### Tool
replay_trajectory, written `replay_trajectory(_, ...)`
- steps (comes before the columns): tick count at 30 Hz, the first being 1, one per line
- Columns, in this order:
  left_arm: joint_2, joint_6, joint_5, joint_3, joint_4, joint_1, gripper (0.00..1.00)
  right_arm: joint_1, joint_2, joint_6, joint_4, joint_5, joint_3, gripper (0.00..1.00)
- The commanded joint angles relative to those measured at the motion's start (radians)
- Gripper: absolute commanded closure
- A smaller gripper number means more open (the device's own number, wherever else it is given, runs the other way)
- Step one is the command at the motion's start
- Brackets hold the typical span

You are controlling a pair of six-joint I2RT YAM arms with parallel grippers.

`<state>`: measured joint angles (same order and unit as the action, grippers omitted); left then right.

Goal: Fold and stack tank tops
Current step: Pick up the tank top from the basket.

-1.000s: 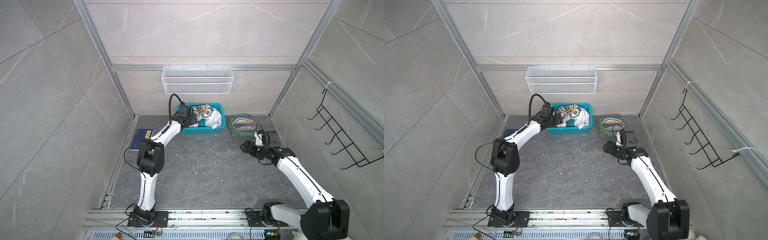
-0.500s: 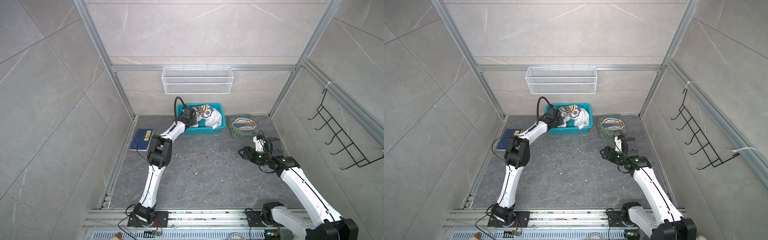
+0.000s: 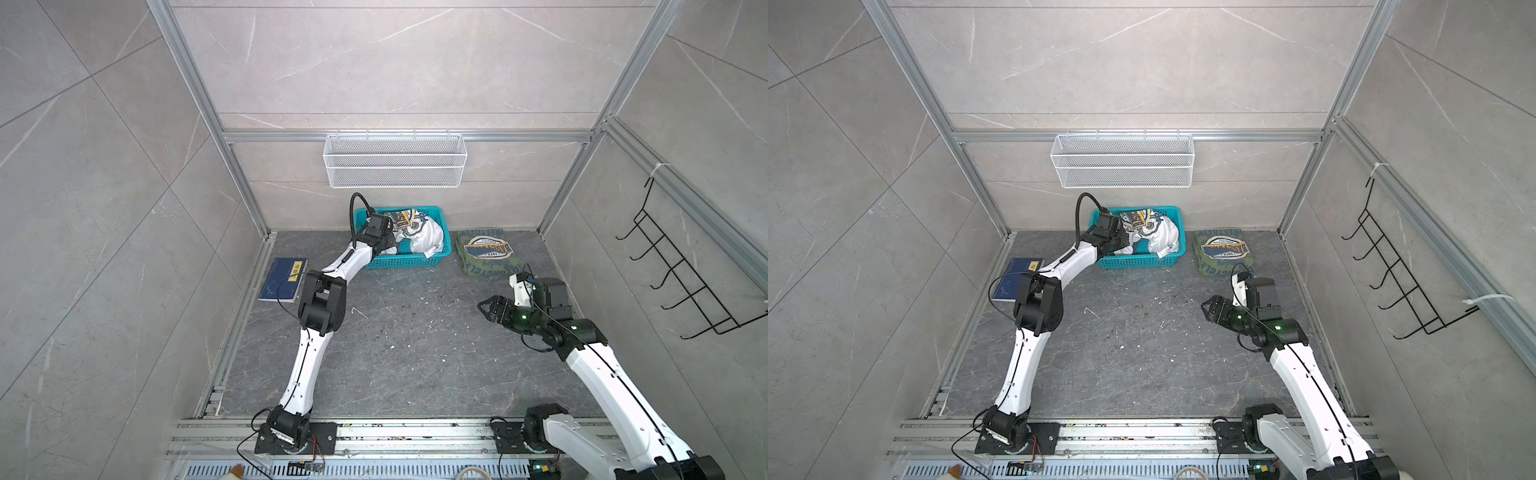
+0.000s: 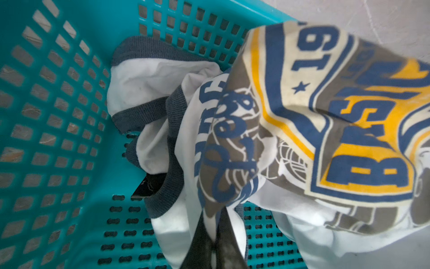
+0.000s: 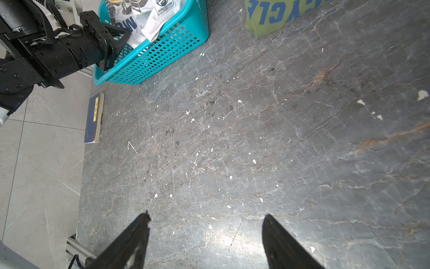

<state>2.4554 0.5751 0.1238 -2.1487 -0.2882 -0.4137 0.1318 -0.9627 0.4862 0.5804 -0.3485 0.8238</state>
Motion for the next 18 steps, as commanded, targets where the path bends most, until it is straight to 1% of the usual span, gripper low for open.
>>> replay_trajectory(1,-0.180,-0.013,-0.013,0.023,0.034,-0.005,1.00,0.005,0.007,-0.011,0.018,-0.006,-0.007,0.22)
replay_trajectory(4,-0.256,-0.027,-0.019,0.042,0.034,-0.017,1.00,0.005,0.006,-0.010,0.016,-0.007,-0.011,0.22)
replay_trajectory(12,-0.436,-0.116,0.012,0.033,-0.015,-0.088,1.00,0.005,0.002,-0.009,0.012,-0.008,-0.012,0.23)
replay_trajectory(18,-0.532,-0.197,-0.001,-0.042,-0.066,-0.161,1.00,0.005,0.005,-0.008,0.015,-0.004,-0.011,0.23)
